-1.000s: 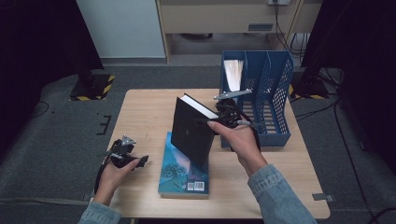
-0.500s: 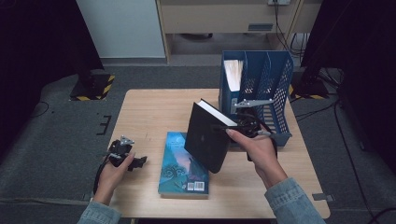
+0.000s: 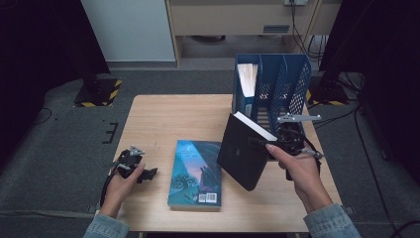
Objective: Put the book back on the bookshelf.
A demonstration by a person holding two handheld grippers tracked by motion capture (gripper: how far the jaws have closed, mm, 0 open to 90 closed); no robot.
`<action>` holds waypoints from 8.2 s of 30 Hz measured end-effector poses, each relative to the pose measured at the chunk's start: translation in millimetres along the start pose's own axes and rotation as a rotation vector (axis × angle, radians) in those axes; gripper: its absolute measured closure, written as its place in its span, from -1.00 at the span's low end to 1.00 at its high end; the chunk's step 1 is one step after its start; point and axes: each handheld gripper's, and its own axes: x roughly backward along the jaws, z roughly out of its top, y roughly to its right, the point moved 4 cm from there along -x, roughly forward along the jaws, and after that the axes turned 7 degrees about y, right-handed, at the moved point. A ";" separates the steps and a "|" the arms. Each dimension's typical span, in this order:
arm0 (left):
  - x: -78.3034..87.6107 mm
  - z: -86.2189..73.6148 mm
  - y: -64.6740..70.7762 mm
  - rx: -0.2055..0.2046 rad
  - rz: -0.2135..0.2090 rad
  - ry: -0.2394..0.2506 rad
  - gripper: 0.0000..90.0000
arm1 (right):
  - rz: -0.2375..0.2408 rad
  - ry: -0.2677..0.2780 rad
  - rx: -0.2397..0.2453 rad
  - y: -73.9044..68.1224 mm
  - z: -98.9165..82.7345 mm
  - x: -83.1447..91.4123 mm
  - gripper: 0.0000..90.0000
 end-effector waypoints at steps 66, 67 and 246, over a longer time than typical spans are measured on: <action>-5.0 -10.2 5.4 0.008 -0.020 0.102 -1.00 | -0.322 0.224 -0.135 93.7 73.3 91.6 0.17; -5.0 -10.2 5.3 0.005 -0.021 0.099 -1.00 | -0.326 0.224 -0.140 96.9 74.5 91.5 0.17; -10.2 -5.6 17.5 -0.019 -0.049 0.116 -1.00 | -0.580 0.053 -0.142 197.9 42.0 -3.9 0.10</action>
